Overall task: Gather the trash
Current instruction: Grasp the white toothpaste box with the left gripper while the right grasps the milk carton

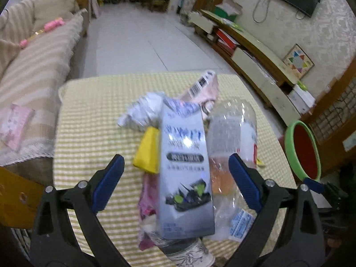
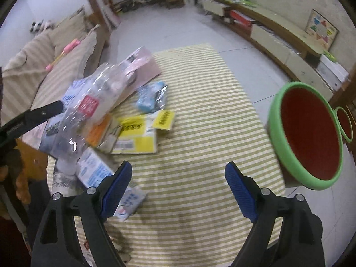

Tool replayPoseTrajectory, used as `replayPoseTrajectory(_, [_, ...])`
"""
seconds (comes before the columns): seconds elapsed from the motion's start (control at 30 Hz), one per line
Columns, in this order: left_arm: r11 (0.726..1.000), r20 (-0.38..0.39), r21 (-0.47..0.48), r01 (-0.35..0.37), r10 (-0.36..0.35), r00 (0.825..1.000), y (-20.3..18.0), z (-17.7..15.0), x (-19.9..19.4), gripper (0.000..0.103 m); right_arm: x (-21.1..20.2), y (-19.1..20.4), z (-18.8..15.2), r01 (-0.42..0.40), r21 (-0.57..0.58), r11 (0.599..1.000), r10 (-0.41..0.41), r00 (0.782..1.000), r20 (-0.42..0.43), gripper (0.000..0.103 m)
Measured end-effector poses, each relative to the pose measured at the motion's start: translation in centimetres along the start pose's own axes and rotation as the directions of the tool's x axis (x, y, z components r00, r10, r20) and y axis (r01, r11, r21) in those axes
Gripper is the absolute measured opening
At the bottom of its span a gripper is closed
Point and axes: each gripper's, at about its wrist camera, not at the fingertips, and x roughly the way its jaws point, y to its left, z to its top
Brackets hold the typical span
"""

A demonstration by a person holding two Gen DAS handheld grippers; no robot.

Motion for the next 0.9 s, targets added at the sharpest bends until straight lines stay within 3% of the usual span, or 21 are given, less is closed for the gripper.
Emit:
replayPoseTrajectory(0.23, [0.991,-0.057,-0.059,0.121,-0.124,0.991,1.0,-1.0,2.3,0.09,1.9,2.4,-0.3,-0.002,-0.051,0.999,-0.002,0.998,-0.068,0.083])
replayPoseTrajectory(0.37, [0.954,-0.031,-0.167,0.249,-0.257,0.966,3.0,-1.2,2.7,0.053,2.5,3.0,-0.5,-0.005,-0.069,0.998,-0.001,0.996,-0.091,0.083])
replayPoseTrajectory(0.53, [0.937,-0.012,-0.203,0.284,-0.292,0.956,4.3,-1.4,2.6,0.052,3.2,4.0,-0.2,-0.023,-0.096,0.995,0.013,0.995,-0.102,0.083])
replayPoseTrajectory(0.9, [0.932,0.022,-0.248,0.265,-0.268,0.963,7.9,-1.8,1.0,0.052,5.6,6.6,-0.2,-0.059,-0.155,0.986,0.036,0.989,-0.146,0.083])
